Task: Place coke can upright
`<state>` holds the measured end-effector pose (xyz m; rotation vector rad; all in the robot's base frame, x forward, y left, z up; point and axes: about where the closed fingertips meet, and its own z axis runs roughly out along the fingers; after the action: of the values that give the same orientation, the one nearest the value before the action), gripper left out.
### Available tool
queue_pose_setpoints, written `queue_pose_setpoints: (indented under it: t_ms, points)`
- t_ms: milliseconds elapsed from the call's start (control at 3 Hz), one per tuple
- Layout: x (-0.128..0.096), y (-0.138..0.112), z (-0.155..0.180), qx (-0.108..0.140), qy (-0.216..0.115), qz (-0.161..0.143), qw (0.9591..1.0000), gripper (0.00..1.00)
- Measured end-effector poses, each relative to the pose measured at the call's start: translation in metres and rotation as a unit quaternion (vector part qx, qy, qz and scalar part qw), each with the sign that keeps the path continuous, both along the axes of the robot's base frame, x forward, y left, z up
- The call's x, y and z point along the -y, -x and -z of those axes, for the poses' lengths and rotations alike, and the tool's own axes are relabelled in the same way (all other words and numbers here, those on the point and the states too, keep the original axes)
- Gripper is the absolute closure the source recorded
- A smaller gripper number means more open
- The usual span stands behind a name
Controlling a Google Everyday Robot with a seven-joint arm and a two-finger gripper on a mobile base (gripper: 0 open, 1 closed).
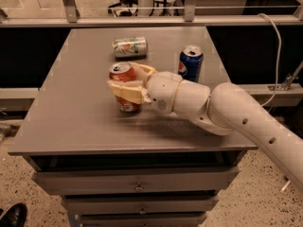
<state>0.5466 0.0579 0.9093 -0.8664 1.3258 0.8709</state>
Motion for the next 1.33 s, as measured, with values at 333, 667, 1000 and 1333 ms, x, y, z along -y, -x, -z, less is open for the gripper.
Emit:
queue_pose_setpoints:
  t_ms: [333, 667, 1000, 1333]
  points:
    - [0.009, 0.007, 0.012, -0.005, -0.005, 0.000, 1.0000, 0.51]
    - [0.016, 0.010, 0.015, -0.007, -0.004, 0.002, 1.0000, 0.27]
    - [0.023, 0.014, 0.014, -0.011, 0.003, 0.002, 0.9999, 0.04]
    - [0.036, 0.018, 0.010, -0.021, 0.025, 0.000, 0.9995, 0.00]
